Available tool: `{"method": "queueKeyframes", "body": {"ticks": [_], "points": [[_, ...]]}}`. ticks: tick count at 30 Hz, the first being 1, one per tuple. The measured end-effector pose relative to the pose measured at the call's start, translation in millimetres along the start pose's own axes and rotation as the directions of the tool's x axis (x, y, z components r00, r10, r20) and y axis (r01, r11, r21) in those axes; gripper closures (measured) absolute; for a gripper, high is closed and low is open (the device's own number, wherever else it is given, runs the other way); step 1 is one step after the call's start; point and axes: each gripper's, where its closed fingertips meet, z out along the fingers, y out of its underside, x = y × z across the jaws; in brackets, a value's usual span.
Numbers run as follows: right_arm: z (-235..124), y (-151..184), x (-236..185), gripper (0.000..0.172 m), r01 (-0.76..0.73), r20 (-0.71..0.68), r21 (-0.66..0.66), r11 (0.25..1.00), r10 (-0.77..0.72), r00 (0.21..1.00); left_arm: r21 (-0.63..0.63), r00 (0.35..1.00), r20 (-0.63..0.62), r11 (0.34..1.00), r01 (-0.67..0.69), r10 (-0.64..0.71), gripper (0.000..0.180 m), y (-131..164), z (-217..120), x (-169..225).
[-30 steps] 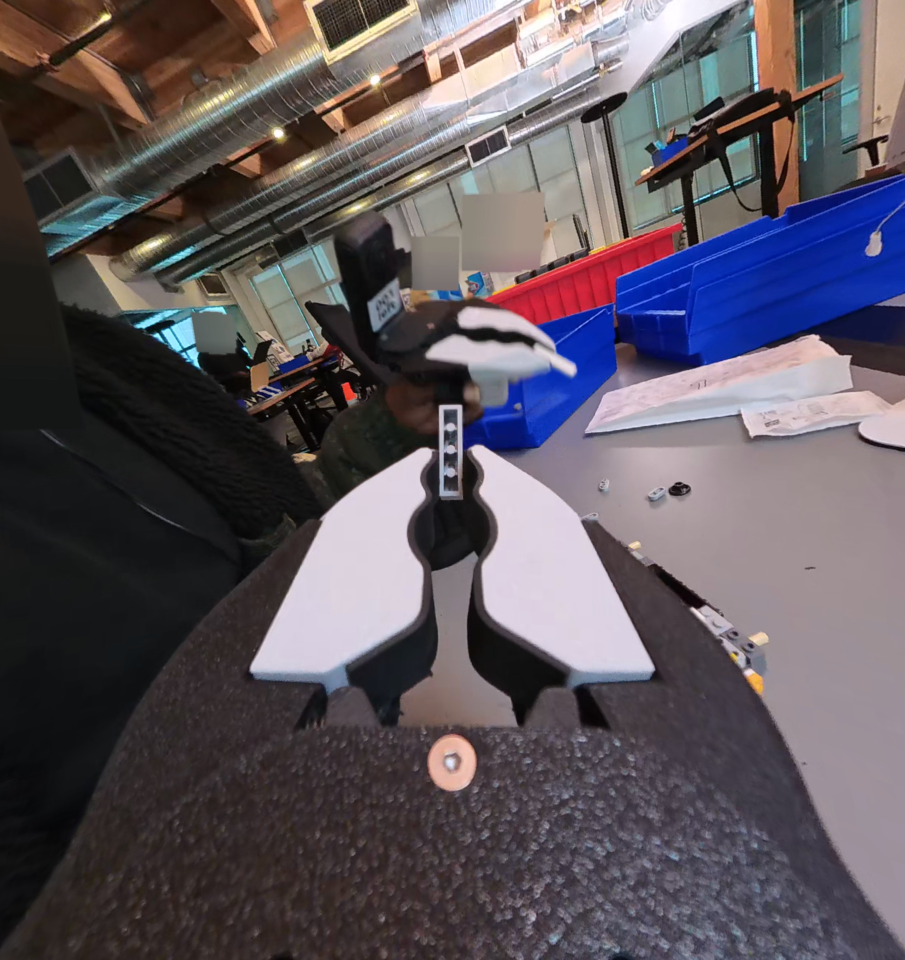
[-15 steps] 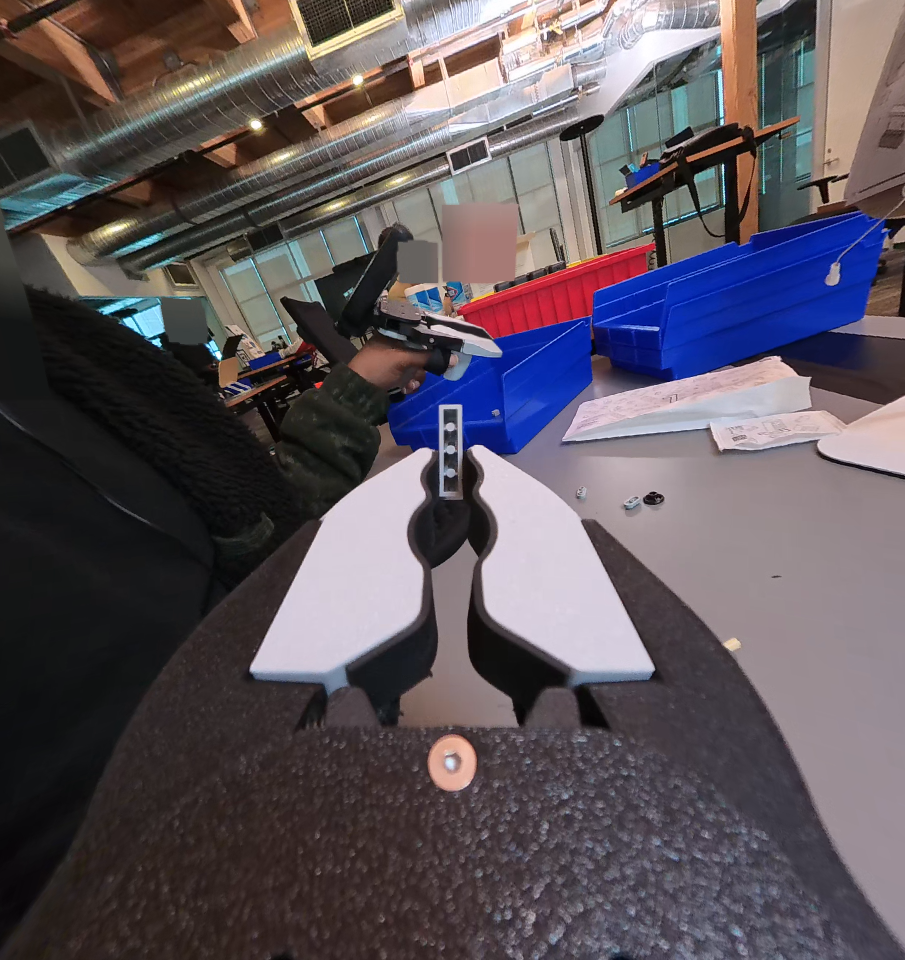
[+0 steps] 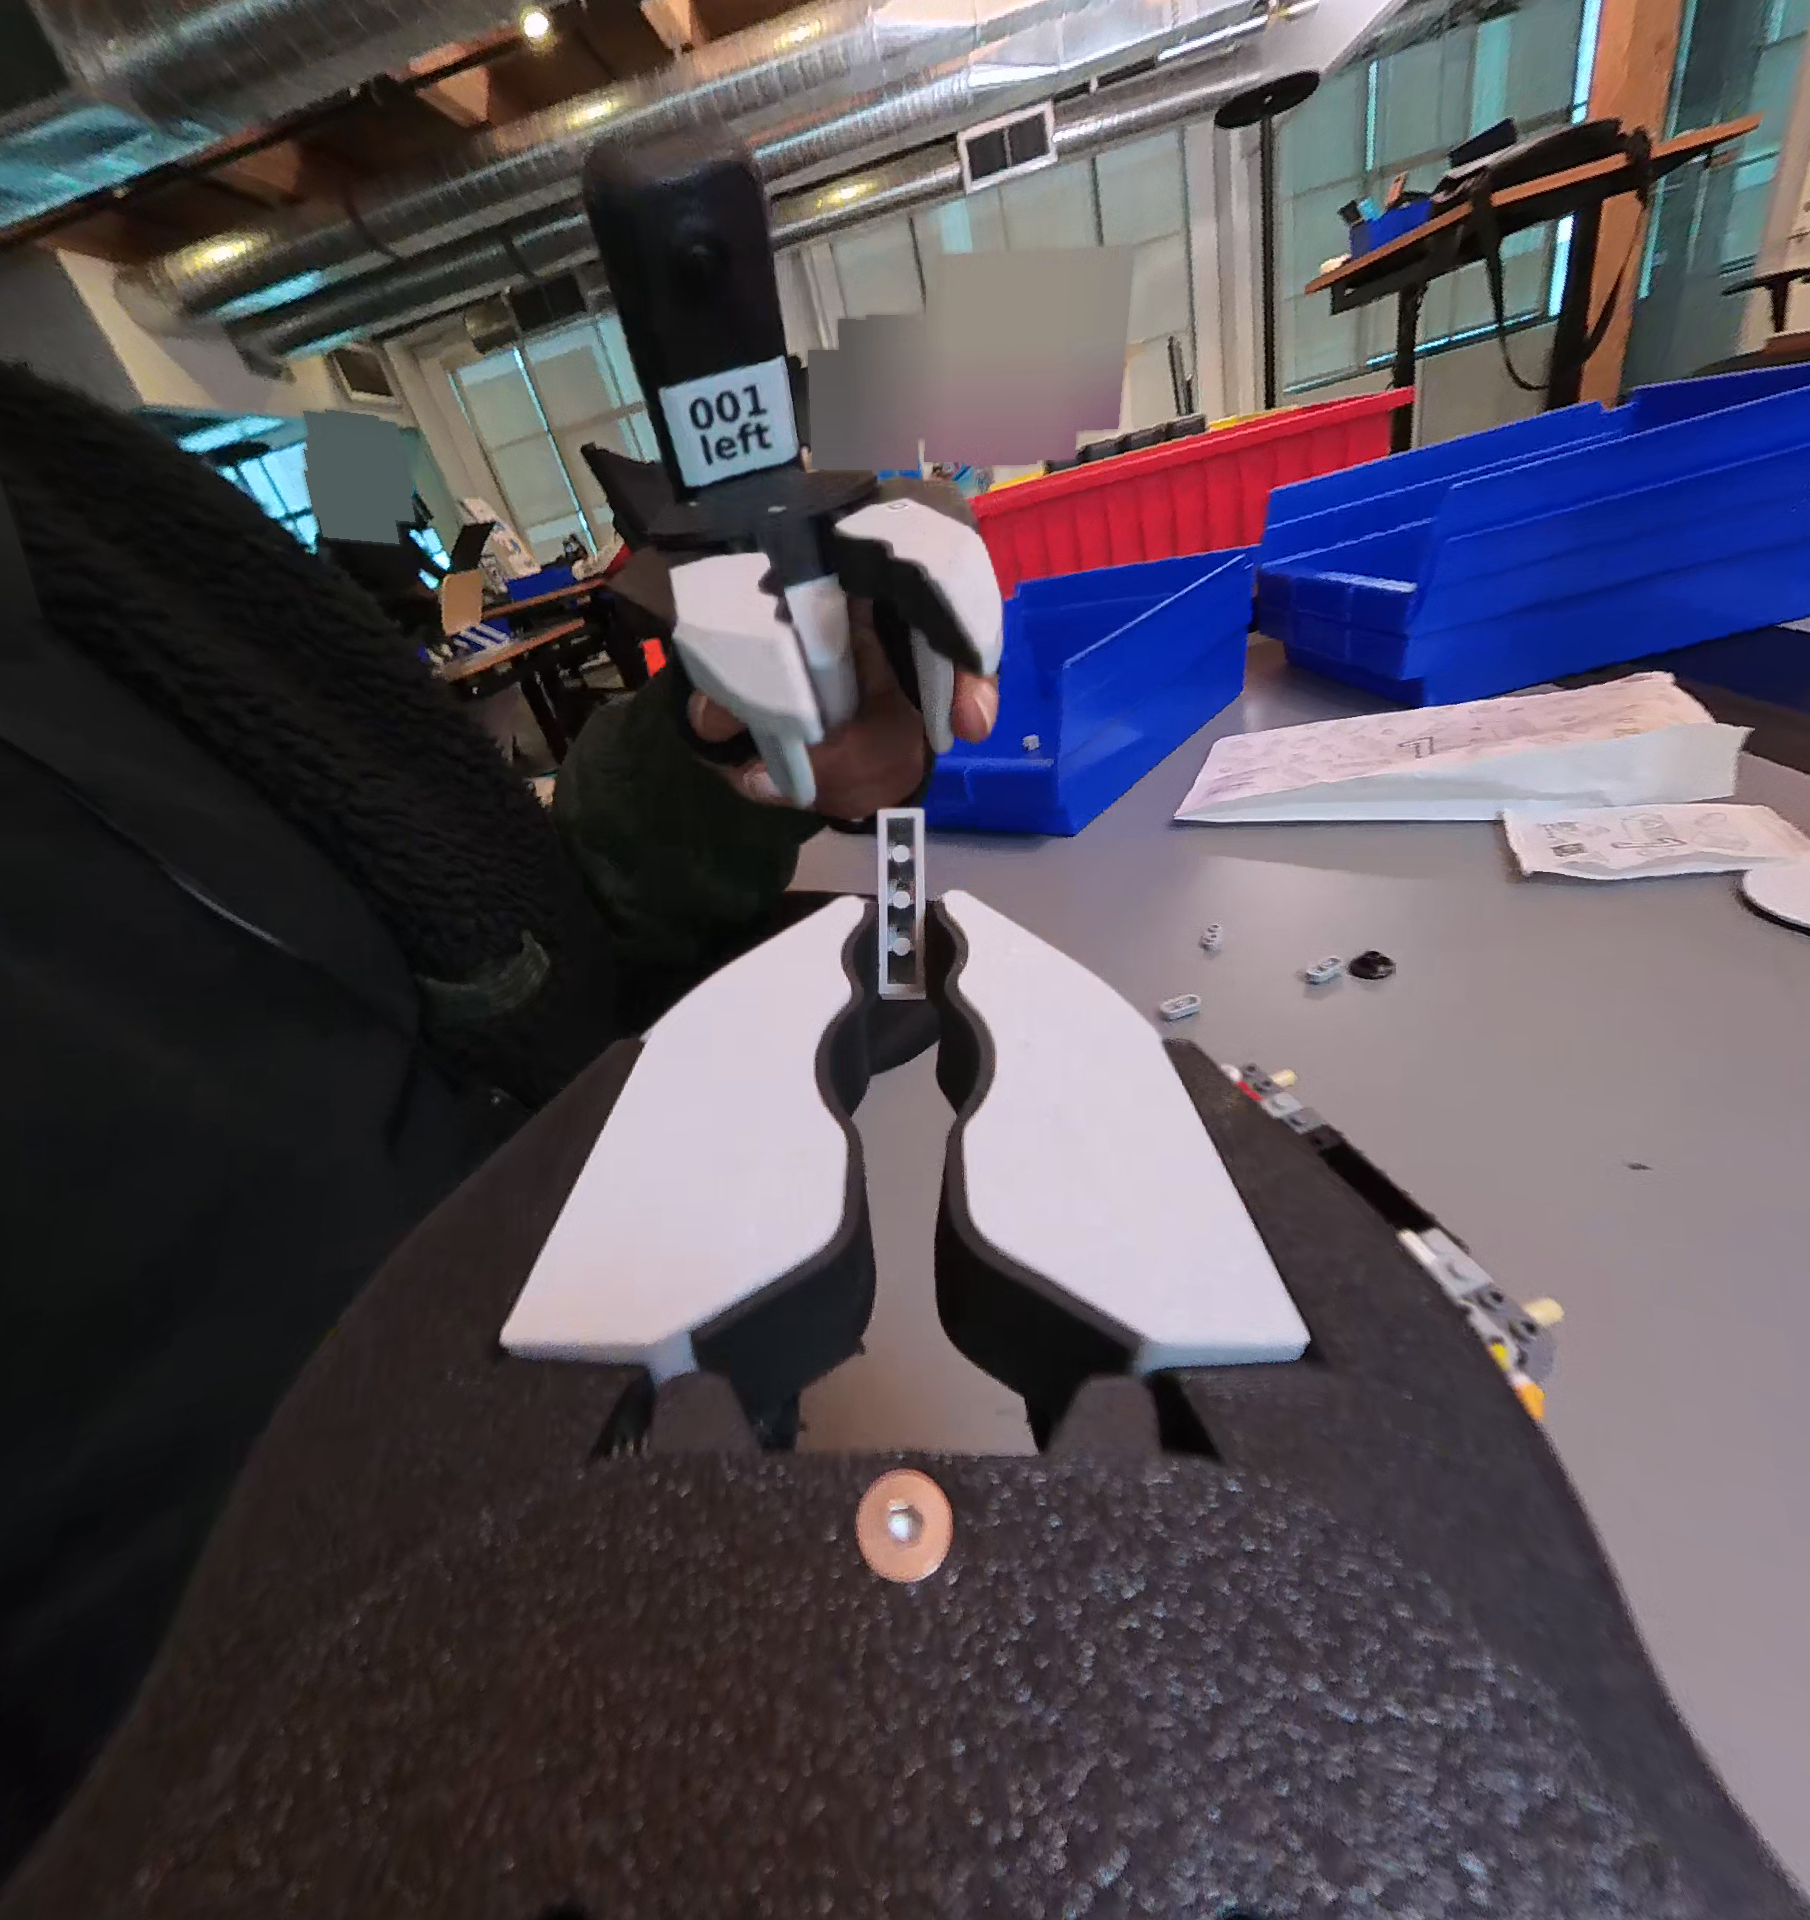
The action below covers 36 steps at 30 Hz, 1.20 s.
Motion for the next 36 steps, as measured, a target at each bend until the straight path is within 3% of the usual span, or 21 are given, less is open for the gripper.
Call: {"method": "queueKeyframes", "body": {"ticks": [4,7,15,17,20,22,24,30,36], "points": [[9.2,11.0,-10.8,0.164,0.035,0.043,-0.063,0.997,-0.032,0.999,-0.03,0.991,-0.13,0.999,-0.033,0.028,0.153,4.7,25.0,31.0],[13.2,16.7,-16.2,0.164,0.049,0.065,-0.092,0.995,-0.044,0.997,-0.063,0.985,-0.165,0.997,-0.052,0.041,0.18,13.3,26.9,37.0],[13.8,17.5,-18.1,0.164,0.056,0.07,-0.096,0.994,-0.049,0.996,-0.025,0.984,-0.171,0.999,-0.046,0.041,0.18,10.5,21.7,38.0],[13.9,17.6,-18.3,0.164,0.057,0.071,-0.097,0.994,-0.05,0.996,0.008,0.981,-0.195,1.0,-0.013,0.014,0.161,5.5,20.7,40.4],[15.4,19.7,-20.0,0.164,0.063,0.077,-0.108,0.992,-0.055,0.995,-0.008,0.98,-0.201,1.0,-0.006,0.005,0.155,9.9,25.3,42.2],[17.0,21.8,-21.6,0.164,0.071,0.083,-0.118,0.99,-0.061,0.995,-0.035,0.977,-0.213,0.999,-0.02,0.012,0.162,15.9,29.3,46.1],[18.1,24.3,-22.4,0.164,0.08,0.083,-0.132,0.988,-0.069,0.994,-0.063,0.97,-0.241,0.997,-0.041,0.025,0.18,22.2,31.1,52.2],[18.3,25.0,-23.6,0.164,0.088,0.088,-0.136,0.987,-0.077,0.993,-0.085,0.969,-0.243,0.995,-0.056,0.034,0.18,24.9,29.3,52.8],[15.5,19.5,-22.2,0.164,0.091,0.074,-0.113,0.989,-0.083,0.994,-0.031,0.978,-0.205,0.999,-0.037,0.03,0.18,18.6,26.8,43.4]]}}
